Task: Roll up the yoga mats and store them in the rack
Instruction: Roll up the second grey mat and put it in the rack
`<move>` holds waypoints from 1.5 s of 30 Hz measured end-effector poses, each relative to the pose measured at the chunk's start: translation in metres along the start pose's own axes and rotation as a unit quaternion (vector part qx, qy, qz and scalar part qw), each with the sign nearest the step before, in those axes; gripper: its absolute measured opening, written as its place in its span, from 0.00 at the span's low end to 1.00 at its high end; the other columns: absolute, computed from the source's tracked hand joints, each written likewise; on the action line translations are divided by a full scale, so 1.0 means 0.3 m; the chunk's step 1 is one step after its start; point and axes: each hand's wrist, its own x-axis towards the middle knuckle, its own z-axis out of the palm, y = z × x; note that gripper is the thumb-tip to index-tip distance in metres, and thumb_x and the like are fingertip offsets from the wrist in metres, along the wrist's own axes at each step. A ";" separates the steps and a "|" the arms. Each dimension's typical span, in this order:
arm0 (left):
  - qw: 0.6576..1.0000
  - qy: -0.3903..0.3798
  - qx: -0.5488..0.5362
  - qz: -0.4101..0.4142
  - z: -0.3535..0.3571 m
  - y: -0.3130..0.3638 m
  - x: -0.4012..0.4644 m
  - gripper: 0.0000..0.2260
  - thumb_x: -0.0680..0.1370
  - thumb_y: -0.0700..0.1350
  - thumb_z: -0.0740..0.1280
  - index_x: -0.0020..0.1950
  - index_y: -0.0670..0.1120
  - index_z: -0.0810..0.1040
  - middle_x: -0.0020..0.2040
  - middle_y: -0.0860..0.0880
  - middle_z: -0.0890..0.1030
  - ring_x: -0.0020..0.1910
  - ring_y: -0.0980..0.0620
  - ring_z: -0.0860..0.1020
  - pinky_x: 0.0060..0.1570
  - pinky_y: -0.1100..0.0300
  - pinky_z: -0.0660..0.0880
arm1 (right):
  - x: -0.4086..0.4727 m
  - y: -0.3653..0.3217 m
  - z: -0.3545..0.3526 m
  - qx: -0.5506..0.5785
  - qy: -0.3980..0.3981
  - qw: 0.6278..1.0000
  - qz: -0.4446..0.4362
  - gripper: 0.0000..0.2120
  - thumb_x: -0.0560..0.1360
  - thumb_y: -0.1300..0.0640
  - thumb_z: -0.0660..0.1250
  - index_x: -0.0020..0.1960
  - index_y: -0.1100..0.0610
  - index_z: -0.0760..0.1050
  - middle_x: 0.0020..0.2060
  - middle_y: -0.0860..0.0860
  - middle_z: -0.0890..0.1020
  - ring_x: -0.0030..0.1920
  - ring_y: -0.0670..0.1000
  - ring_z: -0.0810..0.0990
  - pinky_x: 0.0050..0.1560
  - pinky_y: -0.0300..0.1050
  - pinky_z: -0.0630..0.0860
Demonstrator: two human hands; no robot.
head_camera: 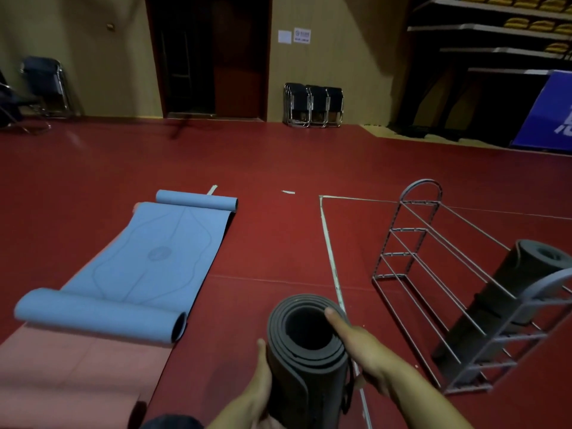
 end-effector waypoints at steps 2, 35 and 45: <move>0.993 0.044 0.109 0.028 -0.009 0.023 -0.003 0.29 0.86 0.61 0.45 0.70 0.44 0.75 0.69 0.39 0.76 0.66 0.41 0.74 0.58 0.56 0.68 | 0.014 -0.008 0.000 -0.030 0.009 0.999 -0.005 0.41 0.76 0.26 0.56 0.78 0.52 0.68 0.78 0.52 0.69 0.77 0.57 0.66 0.70 0.63 0.72; 0.828 0.041 0.367 0.422 0.068 -0.025 0.036 0.39 0.82 0.47 0.68 0.78 0.70 0.42 0.79 0.70 0.42 0.78 0.69 0.47 0.76 0.60 0.50 | 0.058 0.009 -0.100 -0.200 0.100 0.912 -0.343 0.16 0.84 0.61 0.62 0.60 0.40 0.76 0.50 0.40 0.84 0.55 0.39 0.82 0.60 0.40 0.77; 0.789 0.073 0.401 0.459 0.062 -0.019 0.045 0.09 0.80 0.51 0.71 0.56 0.61 0.72 0.58 0.61 0.69 0.63 0.64 0.69 0.60 0.72 0.66 | 0.061 0.049 -0.071 -0.249 0.082 0.881 -0.395 0.10 0.83 0.57 0.65 0.55 0.43 0.80 0.50 0.38 0.80 0.58 0.42 0.77 0.61 0.40 0.73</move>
